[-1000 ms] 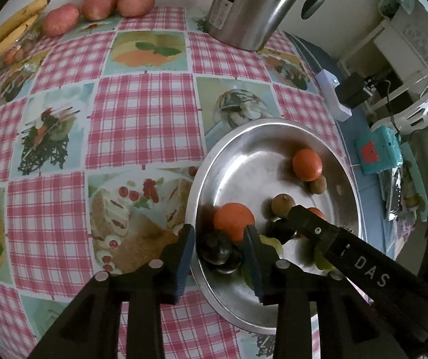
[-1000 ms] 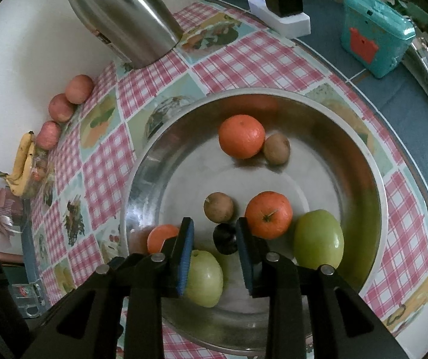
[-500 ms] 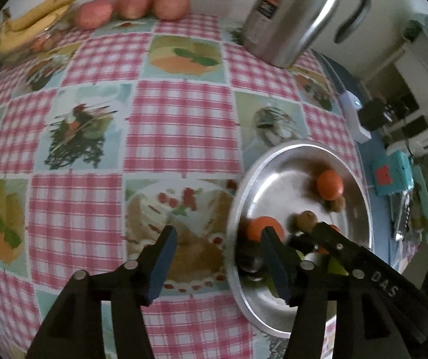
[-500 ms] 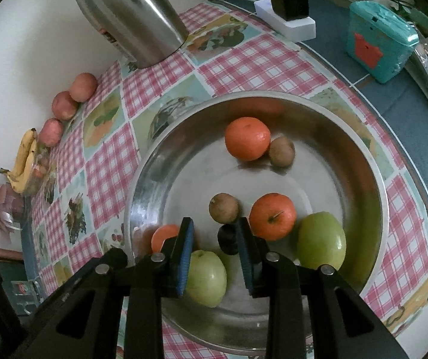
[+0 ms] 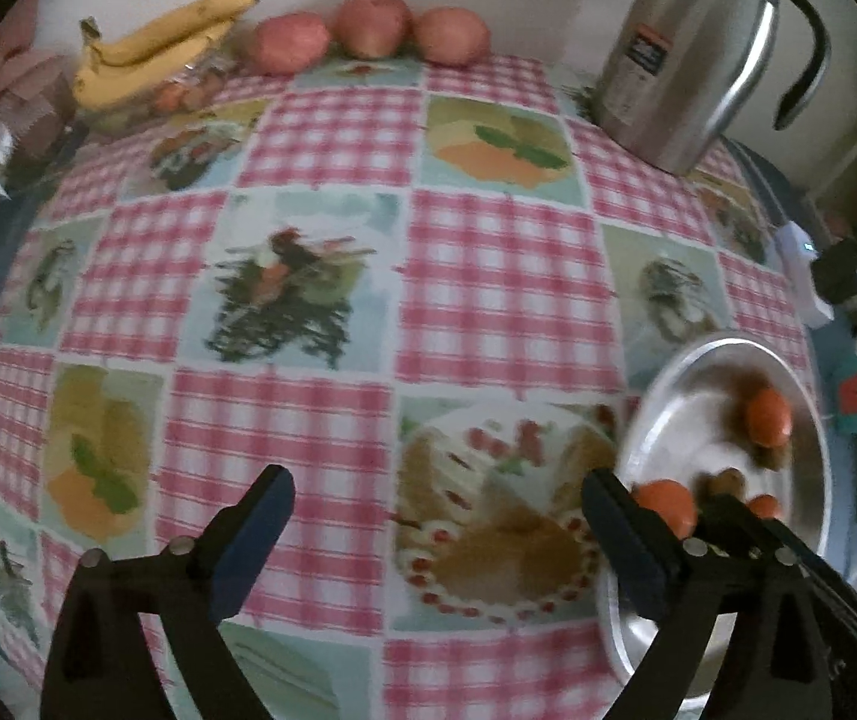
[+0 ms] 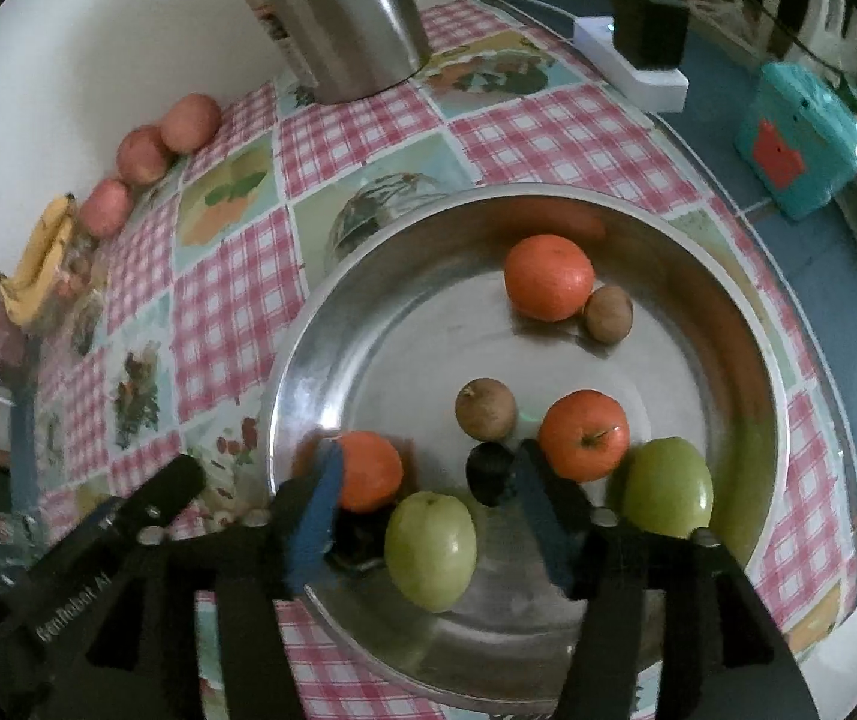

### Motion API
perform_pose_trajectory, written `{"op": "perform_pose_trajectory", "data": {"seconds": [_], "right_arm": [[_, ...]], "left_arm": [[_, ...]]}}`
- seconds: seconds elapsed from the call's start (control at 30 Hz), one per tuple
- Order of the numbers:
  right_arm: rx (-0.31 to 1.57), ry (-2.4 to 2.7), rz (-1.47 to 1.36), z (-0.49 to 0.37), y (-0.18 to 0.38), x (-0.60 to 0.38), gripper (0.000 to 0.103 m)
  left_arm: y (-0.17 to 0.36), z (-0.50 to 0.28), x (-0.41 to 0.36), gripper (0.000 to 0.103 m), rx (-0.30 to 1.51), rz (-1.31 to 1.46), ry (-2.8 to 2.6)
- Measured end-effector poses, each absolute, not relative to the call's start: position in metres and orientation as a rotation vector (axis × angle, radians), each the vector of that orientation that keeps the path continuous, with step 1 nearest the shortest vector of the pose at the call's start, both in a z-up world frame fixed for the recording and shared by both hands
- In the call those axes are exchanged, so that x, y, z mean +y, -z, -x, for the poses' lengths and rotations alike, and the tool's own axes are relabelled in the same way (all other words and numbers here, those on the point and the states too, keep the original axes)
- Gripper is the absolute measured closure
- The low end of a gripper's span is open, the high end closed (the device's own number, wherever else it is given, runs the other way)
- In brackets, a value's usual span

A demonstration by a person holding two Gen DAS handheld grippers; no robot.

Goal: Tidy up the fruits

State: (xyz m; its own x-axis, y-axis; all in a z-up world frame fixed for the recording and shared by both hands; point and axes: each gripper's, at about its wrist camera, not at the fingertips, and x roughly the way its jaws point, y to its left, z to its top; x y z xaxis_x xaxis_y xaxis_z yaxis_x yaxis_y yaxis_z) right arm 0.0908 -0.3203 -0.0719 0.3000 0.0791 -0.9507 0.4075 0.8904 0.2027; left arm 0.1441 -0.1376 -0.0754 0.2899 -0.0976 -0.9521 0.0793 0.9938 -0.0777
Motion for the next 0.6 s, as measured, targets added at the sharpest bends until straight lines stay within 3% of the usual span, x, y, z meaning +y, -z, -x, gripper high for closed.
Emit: {"op": "perform_pose_trajectory", "data": {"seconds": [0.6], "right_arm": [[1.232, 0.171, -0.347, -0.090, 0.069, -0.295, 0.030]], "left_arm": [[0.064, -0.145, -0.110, 0.003, 1.129, -0.143, -0.104]]}}
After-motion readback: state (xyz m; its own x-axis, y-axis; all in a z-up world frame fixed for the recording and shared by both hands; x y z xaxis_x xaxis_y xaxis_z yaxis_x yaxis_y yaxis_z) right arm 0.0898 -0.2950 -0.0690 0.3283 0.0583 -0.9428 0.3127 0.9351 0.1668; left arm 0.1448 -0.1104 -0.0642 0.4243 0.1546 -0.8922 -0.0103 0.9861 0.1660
